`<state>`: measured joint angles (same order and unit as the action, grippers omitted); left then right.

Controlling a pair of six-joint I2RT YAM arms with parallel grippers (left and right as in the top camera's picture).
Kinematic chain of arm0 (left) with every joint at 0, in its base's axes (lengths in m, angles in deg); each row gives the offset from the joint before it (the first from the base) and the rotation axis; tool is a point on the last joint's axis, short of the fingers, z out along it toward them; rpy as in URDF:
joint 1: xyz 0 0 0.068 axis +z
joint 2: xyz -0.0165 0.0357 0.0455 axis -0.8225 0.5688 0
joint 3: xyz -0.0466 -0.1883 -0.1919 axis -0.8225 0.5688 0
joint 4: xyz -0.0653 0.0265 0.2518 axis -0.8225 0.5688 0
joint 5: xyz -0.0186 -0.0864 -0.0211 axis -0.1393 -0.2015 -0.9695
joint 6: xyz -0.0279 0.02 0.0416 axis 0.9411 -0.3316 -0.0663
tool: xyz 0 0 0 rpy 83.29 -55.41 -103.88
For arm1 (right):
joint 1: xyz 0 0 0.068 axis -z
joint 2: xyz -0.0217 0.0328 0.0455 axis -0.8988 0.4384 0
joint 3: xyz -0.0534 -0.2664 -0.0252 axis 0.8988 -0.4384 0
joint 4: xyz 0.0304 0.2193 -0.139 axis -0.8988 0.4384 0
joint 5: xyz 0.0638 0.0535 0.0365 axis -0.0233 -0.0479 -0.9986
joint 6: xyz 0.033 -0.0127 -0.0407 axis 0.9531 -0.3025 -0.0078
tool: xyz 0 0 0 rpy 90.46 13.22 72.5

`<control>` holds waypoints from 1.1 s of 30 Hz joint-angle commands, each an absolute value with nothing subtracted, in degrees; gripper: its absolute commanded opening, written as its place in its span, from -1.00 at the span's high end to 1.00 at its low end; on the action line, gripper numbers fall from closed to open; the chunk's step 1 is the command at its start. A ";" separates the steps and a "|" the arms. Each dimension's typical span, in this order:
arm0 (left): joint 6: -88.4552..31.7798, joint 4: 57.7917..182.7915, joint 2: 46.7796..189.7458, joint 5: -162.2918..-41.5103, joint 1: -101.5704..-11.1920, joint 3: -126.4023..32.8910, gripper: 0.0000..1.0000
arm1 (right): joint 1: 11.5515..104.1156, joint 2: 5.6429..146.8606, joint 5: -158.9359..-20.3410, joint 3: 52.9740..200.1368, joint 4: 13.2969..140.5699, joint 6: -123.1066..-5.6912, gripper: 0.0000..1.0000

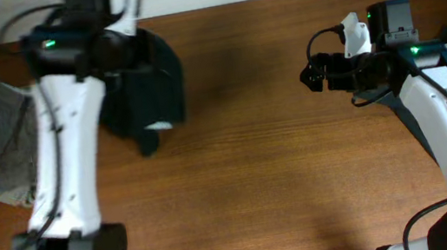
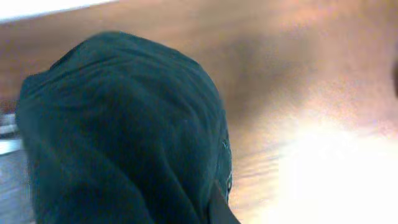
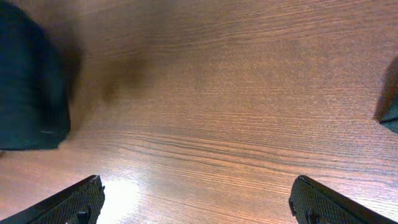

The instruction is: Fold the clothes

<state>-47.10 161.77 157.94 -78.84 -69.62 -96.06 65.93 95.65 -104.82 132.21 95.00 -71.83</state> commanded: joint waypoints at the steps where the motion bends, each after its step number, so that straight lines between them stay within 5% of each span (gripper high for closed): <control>1: -44.59 161.09 166.45 -84.72 -76.37 -96.68 0.99 | 65.76 95.04 -105.17 131.75 95.87 -74.02 -0.97; 9: -43.32 160.96 172.52 -84.39 -82.45 -96.68 0.99 | 65.78 98.19 -106.50 131.70 98.60 -74.06 -0.98; 16: -43.34 161.13 172.50 -84.31 -82.34 -96.68 0.99 | 58.15 98.78 -126.46 131.33 97.14 -85.34 -0.98; 24: -43.41 162.79 169.11 -76.77 -81.40 -104.87 1.00 | 42.61 98.80 -103.14 131.33 89.23 -67.87 -0.99; 29: -44.54 162.68 166.32 -72.31 -80.92 -112.85 1.00 | 43.09 98.82 -97.74 131.33 91.00 -66.78 -0.44; 31: -48.11 160.39 166.32 -79.52 -80.68 -116.57 1.00 | 46.68 98.82 -88.25 131.33 95.24 -58.87 -0.31; 33: -54.47 156.93 166.32 -94.99 -80.68 -119.34 1.00 | 52.31 98.80 -88.43 131.33 96.83 -58.08 -0.42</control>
